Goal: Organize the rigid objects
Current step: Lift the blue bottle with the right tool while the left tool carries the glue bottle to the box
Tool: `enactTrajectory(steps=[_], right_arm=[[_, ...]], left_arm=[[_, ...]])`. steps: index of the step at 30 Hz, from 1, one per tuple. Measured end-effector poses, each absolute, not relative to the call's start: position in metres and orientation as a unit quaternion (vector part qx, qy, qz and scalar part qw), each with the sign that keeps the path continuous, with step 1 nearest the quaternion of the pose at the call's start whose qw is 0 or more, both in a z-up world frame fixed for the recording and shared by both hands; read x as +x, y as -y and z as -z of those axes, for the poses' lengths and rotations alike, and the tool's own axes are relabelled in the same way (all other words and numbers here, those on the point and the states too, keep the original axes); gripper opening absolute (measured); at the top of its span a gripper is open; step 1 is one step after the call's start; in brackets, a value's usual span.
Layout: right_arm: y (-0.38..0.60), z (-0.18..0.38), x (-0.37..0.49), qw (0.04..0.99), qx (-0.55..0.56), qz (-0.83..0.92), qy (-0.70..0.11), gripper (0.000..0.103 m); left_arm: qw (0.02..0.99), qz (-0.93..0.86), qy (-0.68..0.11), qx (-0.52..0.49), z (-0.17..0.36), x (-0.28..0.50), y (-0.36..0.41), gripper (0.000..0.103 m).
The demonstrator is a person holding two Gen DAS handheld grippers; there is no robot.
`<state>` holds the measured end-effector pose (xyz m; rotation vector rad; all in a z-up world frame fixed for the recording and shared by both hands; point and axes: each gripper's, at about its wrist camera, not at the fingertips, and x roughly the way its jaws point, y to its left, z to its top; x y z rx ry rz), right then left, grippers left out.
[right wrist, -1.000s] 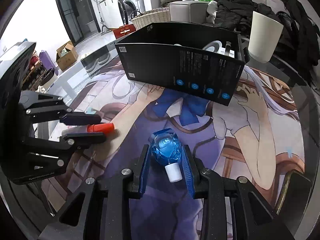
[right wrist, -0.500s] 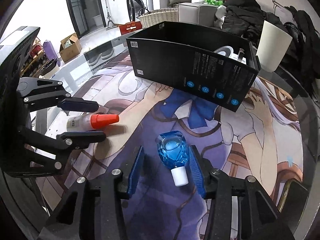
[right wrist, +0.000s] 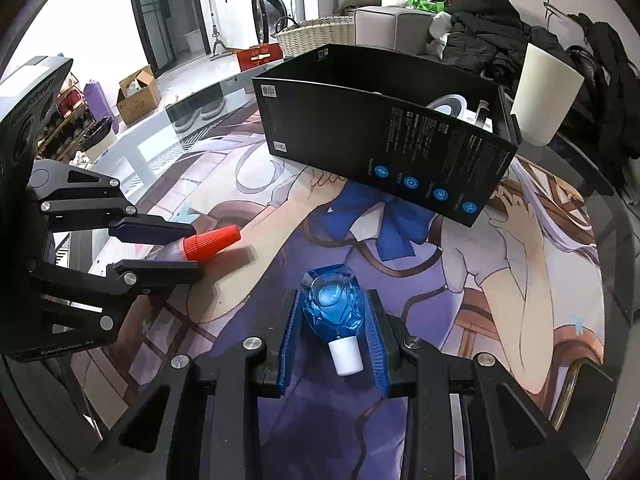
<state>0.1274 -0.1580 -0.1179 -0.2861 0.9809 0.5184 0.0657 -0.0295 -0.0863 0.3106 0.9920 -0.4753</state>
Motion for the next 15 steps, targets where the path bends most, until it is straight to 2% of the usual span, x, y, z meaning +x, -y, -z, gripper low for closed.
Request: enactTrajectory(steps=[11,15], right_arm=[[0.164,0.111,0.124,0.848,-0.127,-0.243,-0.453,0.031],[0.171,0.096,0.121,0.870,-0.104,-0.241,-0.417,0.031]], left_arm=[[0.856,0.225,-0.443,0.140,0.074,0.063,0.028,0.019],[0.875,0.224,-0.408,0.131,0.057,0.059,0.027,0.019]])
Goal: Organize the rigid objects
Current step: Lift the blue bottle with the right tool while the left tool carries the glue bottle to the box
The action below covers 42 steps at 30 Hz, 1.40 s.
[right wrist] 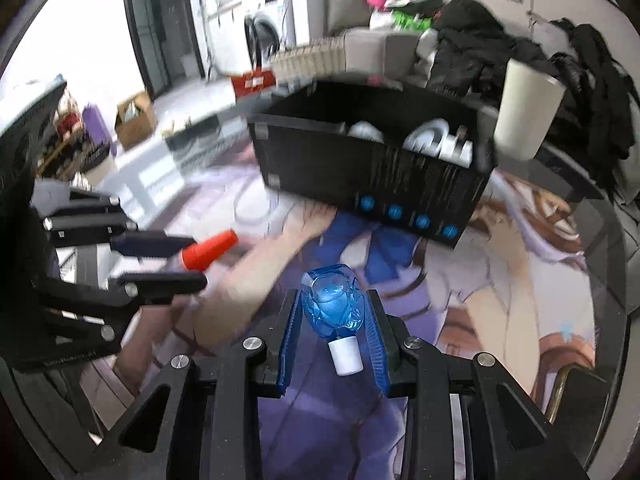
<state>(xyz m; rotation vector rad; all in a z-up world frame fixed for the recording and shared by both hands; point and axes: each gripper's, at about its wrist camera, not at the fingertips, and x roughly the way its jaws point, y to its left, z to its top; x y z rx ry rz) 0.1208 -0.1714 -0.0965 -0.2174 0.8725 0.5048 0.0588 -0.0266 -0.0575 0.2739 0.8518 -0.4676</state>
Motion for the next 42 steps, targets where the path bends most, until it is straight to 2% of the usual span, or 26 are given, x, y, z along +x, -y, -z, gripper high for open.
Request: enactTrajectory(steps=[6,9,15,18,33,42], right_arm=[[0.180,0.063,0.108,0.907,-0.083,-0.236,-0.339,0.031],[0.188,0.039,0.094,0.933,-0.064,-0.236,-0.265,0.031],[0.192,0.003,0.059,0.961,-0.065,-0.226,-0.144,0.031],[0.192,-0.005,0.047,0.966,-0.074,-0.220,-0.114,0.031],[0.195,-0.013,0.050,0.968,-0.057,-0.216,-0.116,0.031],[0.189,-0.033,0.072,0.972,-0.030,-0.213,-0.097,0.031]], left_arm=[[0.923,0.218,-0.292,0.123,0.017,0.038,0.023,0.019],[0.940,0.213,-0.242,0.115,0.000,0.028,0.019,0.019],[0.960,0.195,-0.172,0.101,-0.020,0.014,0.008,0.019],[0.965,0.192,-0.152,0.089,-0.027,0.011,0.004,0.019],[0.970,0.189,-0.140,0.060,-0.040,0.020,0.004,0.019],[0.977,0.173,-0.122,0.029,-0.055,0.062,0.010,0.019]])
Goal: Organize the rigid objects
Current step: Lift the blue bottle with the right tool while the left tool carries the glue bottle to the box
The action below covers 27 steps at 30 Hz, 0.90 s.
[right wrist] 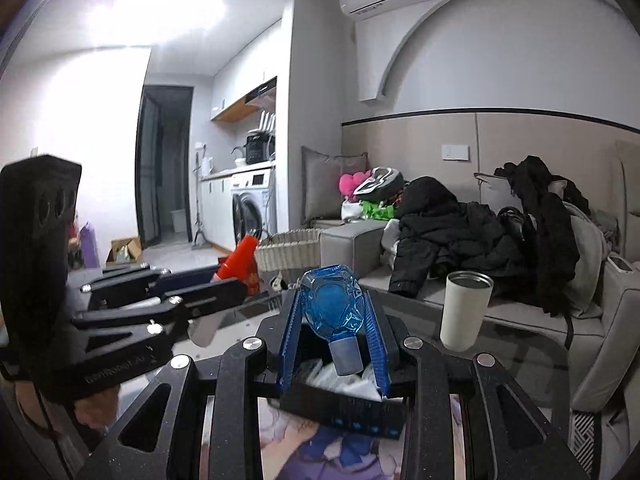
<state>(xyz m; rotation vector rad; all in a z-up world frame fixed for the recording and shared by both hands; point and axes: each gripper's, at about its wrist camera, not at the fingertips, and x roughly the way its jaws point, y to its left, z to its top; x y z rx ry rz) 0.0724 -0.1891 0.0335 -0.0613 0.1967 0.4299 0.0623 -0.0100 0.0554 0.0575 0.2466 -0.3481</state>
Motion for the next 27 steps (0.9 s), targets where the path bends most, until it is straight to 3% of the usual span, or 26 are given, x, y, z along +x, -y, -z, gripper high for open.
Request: enactTrajectory(steps=[9,27], right_arm=[[0.174,-0.054,0.109,0.977,-0.021,-0.197,-0.078,0.031],[0.173,-0.035,0.157,0.974,-0.017,-0.178,-0.139,0.031]], left_arm=[[0.981,0.150,-0.125,-0.011,-0.060,0.106,0.007,0.019],[0.974,0.154,-0.164,-0.017,-0.048,0.128,0.008,0.019]])
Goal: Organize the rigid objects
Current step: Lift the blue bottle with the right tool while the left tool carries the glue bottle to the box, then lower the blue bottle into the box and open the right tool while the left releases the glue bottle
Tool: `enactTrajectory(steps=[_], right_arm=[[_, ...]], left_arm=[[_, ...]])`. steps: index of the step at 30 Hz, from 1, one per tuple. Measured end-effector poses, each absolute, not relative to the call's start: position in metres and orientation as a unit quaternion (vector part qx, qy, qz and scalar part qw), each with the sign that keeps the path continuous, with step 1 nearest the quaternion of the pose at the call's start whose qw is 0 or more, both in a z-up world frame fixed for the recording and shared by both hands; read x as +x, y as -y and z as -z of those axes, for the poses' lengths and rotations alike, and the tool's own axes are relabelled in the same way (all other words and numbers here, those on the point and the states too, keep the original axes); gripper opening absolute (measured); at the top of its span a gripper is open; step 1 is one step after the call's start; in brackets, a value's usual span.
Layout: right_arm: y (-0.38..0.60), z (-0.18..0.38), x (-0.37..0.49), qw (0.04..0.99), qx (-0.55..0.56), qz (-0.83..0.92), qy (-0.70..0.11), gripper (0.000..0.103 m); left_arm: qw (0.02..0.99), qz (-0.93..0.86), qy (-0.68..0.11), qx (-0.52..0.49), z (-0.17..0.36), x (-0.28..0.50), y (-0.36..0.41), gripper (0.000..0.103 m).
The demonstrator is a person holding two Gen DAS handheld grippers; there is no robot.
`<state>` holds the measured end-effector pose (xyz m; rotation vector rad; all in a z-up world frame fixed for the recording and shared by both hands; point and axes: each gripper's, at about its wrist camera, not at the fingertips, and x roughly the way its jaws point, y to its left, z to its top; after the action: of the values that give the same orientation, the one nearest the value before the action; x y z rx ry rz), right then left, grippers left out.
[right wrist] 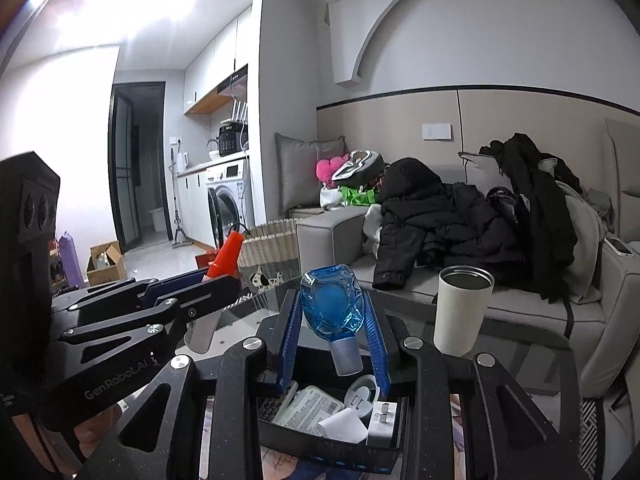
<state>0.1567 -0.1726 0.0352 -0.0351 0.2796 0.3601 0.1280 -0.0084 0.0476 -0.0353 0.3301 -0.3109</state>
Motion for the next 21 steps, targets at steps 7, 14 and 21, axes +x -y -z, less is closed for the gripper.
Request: enactTrajectory(steps=[7,14,21], right_arm=[[0.170,-0.012,0.184,0.959,-0.023,-0.180,-0.217,0.031],[0.181,0.021,0.215,0.936,0.010,-0.170,-0.308,0.031],[0.178,0.046,0.230,0.911,0.007,-0.175,-0.372,0.031]], left_arm=[[0.952,0.168,-0.254,-0.022,-0.021,0.162,0.014,0.019],[0.923,0.156,-0.352,-0.027,0.011,0.191,0.024,0.019],[0.908,0.150,-0.392,-0.019,0.028,0.197,0.030,0.015]])
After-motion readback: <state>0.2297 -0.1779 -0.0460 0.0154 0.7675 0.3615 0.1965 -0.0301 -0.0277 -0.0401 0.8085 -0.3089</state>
